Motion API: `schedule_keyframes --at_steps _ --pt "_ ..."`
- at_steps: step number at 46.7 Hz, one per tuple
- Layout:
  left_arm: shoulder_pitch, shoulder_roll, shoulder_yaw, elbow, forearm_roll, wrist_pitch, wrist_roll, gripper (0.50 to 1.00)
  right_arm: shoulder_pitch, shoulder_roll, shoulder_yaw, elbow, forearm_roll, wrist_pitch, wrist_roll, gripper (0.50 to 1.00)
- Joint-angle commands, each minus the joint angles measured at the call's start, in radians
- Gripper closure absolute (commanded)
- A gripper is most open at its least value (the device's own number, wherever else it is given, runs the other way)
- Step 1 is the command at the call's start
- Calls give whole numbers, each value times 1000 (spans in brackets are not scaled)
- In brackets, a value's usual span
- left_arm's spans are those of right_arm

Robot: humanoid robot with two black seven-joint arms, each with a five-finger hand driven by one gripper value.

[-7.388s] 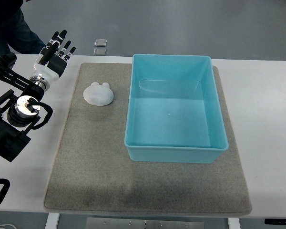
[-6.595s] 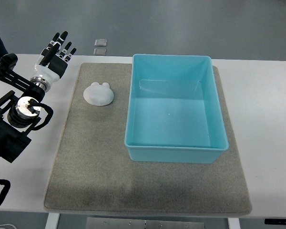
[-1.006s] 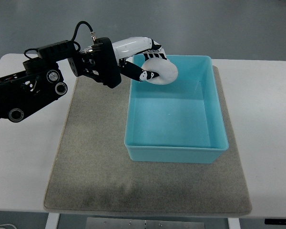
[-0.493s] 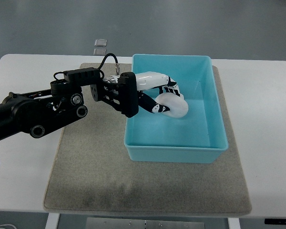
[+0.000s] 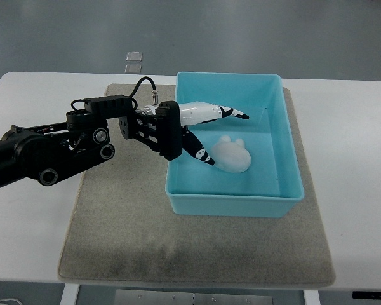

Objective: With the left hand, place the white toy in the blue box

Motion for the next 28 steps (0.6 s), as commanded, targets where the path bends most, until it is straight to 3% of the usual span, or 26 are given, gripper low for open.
schedule_keyframes --at_steps 1,19,28 --pt "2 3 -28 -1 -25 3 -2 508 0 0 0 0 0 0 0 564" --pt "44 26 -204 10 -387 5 -3 508 0 0 0 0 0 0 0 564" --pt "63 22 -280 116 -699 25 -2 508 0 0 0 0 0 0 0 564"
